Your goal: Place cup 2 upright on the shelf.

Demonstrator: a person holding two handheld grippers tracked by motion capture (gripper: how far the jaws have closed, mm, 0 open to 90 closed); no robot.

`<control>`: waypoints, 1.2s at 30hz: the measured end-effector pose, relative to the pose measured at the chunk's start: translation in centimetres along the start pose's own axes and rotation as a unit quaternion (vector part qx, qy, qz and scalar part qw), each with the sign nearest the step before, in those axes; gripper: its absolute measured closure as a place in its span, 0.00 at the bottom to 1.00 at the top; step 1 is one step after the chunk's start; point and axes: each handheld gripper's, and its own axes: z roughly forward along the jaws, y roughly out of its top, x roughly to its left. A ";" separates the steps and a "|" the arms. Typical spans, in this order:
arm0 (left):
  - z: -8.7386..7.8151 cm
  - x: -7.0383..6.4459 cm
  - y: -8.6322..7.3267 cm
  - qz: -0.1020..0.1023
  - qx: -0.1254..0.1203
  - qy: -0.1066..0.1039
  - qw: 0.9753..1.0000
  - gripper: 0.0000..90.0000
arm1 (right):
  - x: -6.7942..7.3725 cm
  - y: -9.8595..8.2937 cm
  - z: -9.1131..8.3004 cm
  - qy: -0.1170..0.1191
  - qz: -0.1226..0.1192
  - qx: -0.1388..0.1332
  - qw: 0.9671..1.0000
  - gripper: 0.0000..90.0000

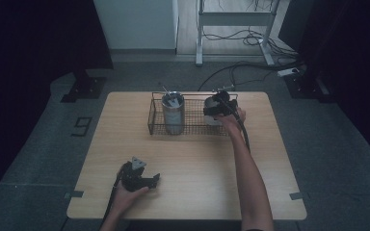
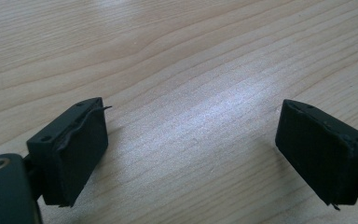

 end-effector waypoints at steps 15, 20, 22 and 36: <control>0.0 0.0 0.0 0.001 0.001 0.002 1.000 0.11 | -0.3 -1.3 1.3 -0.001 -0.006 0.022 1.000 0.07; 0.0 -0.1 0.0 0.003 0.000 0.003 1.000 0.11 | -0.5 -1.4 1.2 0.003 0.001 0.027 1.000 0.07; 0.0 -0.1 0.0 0.003 0.001 0.004 1.000 0.11 | -0.5 -1.5 1.2 -0.002 0.005 0.028 1.000 0.07; 0.0 -0.1 0.0 0.003 0.001 0.003 1.000 0.11 | 0.2 -1.2 0.1 -0.030 -0.007 0.000 1.000 0.00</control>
